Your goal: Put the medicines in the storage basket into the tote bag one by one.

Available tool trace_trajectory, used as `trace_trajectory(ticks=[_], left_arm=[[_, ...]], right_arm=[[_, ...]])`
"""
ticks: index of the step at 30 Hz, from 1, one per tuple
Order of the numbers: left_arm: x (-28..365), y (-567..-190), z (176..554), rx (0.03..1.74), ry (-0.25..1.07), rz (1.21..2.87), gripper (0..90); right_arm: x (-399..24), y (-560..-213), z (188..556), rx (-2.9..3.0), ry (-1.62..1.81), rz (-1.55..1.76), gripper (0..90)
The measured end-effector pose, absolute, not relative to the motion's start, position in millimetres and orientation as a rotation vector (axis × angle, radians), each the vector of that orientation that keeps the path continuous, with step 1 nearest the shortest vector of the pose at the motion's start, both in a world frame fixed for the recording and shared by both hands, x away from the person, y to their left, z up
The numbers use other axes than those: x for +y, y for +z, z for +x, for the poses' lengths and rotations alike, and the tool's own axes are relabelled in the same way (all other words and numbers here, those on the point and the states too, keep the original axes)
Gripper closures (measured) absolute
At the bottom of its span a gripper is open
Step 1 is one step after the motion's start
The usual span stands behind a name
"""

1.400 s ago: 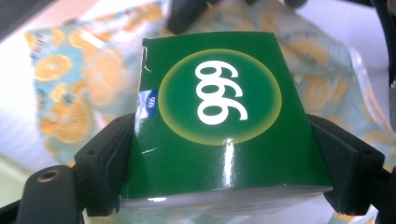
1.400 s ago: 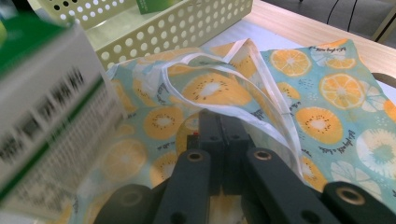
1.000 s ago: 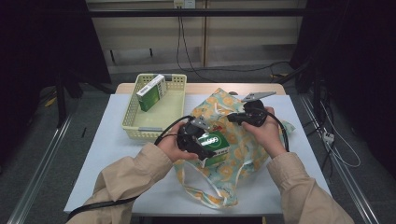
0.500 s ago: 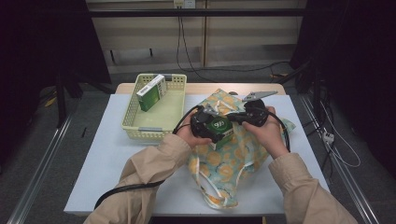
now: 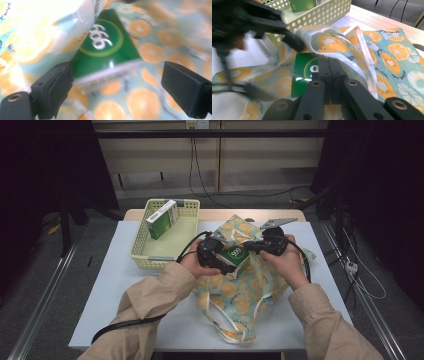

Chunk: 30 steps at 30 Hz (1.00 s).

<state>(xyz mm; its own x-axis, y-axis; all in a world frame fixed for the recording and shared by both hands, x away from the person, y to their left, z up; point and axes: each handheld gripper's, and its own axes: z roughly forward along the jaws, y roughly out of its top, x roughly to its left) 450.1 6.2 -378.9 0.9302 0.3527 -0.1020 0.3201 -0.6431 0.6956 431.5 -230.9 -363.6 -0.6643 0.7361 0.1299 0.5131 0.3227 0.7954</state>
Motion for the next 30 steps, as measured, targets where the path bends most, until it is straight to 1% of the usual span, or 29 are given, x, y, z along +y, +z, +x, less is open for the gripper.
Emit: trace_trajectory(ticks=[3, 5, 9, 15, 17, 18, 21, 26, 30], left_arm=[[25.2, -364.9, 444.6, 0.462, 0.017, 2.311, 10.1], [37.9, -356.3, 443.4, 0.456, 0.055, 2.336, 11.0], [66.1, -344.2, 452.5, 0.49, 0.084, 2.331, 11.0], [109.3, -337.9, 486.2, 0.623, 0.158, 2.333, 10.8], [121.8, -338.1, 499.9, 0.636, 0.198, 2.355, 10.7], [125.7, -339.5, 504.5, 0.695, 0.2, 2.304, 10.7], [141.0, -340.4, 522.4, 0.732, 0.272, 2.312, 10.5], [160.4, -343.5, 547.4, 0.82, 0.317, 2.263, 10.7], [170.8, -345.9, 563.9, 0.881, 0.398, 2.235, 11.8]], right_arm=[[-228.5, -367.4, 432.2, 2.342, 1.253, 1.136, 90.0], [-227.0, -369.4, 432.8, 2.348, 1.253, 1.137, 90.0], [-225.3, -371.7, 434.5, 2.353, 1.252, 1.138, 90.0], [-226.1, -372.3, 435.1, 2.358, 1.246, 1.139, 90.0], [-226.2, -372.0, 434.9, 2.358, 1.246, 1.137, 90.0], [-226.1, -371.9, 434.8, 2.36, 1.246, 1.136, 90.0], [-226.0, -371.4, 434.4, 2.364, 1.242, 1.13, 90.0], [-226.3, -370.6, 433.6, 2.368, 1.244, 1.124, 90.0], [-225.9, -369.8, 432.9, 2.371, 1.248, 1.119, 90.0]])
